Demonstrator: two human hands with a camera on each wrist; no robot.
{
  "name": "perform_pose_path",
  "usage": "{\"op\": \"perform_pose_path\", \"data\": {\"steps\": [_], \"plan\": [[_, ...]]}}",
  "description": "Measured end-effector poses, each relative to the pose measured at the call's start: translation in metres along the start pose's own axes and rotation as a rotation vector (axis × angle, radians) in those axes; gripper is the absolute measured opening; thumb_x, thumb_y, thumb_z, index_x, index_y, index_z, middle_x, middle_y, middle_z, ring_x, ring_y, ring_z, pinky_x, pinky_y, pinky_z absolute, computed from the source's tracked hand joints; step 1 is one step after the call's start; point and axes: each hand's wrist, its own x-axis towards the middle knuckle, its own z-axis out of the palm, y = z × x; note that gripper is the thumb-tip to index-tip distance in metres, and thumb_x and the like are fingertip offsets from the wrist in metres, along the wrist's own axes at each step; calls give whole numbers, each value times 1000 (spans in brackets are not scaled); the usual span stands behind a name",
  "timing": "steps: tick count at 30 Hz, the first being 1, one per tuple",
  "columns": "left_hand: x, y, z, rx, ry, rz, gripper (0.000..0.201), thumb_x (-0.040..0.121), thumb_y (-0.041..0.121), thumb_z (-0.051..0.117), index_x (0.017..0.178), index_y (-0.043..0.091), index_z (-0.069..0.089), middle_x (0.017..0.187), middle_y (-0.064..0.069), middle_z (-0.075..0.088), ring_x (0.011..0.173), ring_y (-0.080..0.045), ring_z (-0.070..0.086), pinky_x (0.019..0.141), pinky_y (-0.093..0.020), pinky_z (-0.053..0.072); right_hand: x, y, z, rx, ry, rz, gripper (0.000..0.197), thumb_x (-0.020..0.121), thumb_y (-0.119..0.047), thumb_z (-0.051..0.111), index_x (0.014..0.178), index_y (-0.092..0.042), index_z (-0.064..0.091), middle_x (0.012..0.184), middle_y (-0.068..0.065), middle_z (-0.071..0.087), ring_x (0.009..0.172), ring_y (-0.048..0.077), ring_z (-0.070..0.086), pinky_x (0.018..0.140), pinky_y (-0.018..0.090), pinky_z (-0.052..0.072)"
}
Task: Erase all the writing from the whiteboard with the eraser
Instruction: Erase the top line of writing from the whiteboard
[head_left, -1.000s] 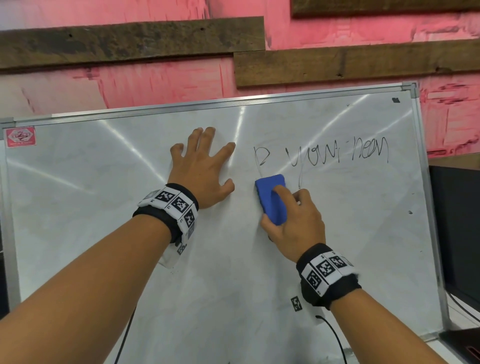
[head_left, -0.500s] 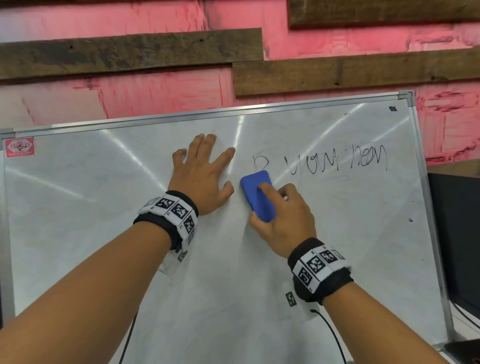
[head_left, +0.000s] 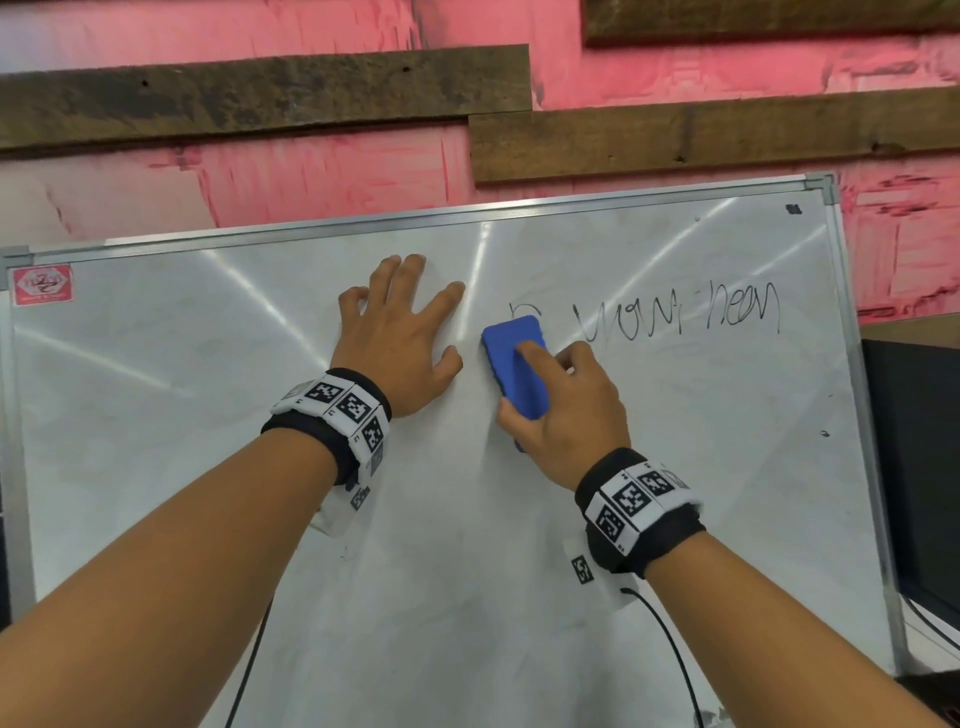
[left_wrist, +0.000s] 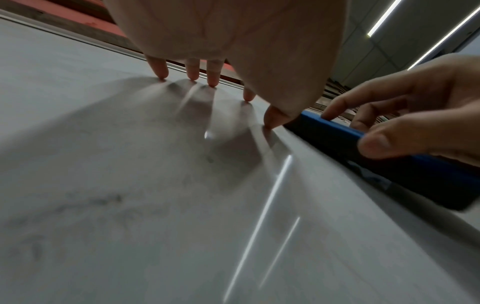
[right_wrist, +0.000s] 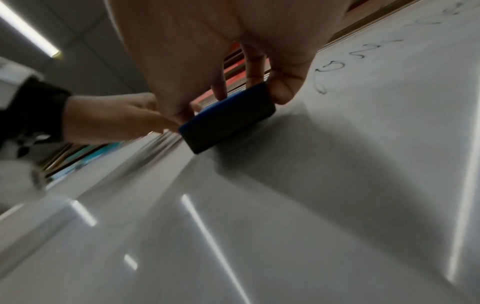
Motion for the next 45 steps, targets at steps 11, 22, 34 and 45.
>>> {"op": "perform_pose_path", "data": {"steps": [11,22,34,45], "plan": [[2,6,3,3,34,-34,60,81,48,51,139,32,43,152,-11,30,137,-37,27,95,-54,30,29,3,-4,10,37,9,60,81,-55,62,135,-31,48,99,-1,40,81,19,49,69,32,53],[1,10,2,-8,36,-38,60,83,45,53,140,31,43,147,-13,34,131,-37,32,94,-52,30,26,12,-7,34,58,8,56,81,-52,63,132,-33,51,98,-1,41,82,19,49,70,34,53],[-7,42,4,-115,-41,218,78,73,52,58,145,30,39,156,-4,31,138,-29,31,102,-53,32,-8,34,-1,113,69,19,62,78,-51,70,134,-30,54,98,-2,43,83,17,52,76,30,52],[-1,101,8,-120,-97,257,113,48,77,63,146,30,33,152,-12,29,135,-32,33,107,-52,26,0,31,-15,352,149,127,50,66,-44,79,103,-25,52,94,-6,59,85,11,55,74,30,52]]}}
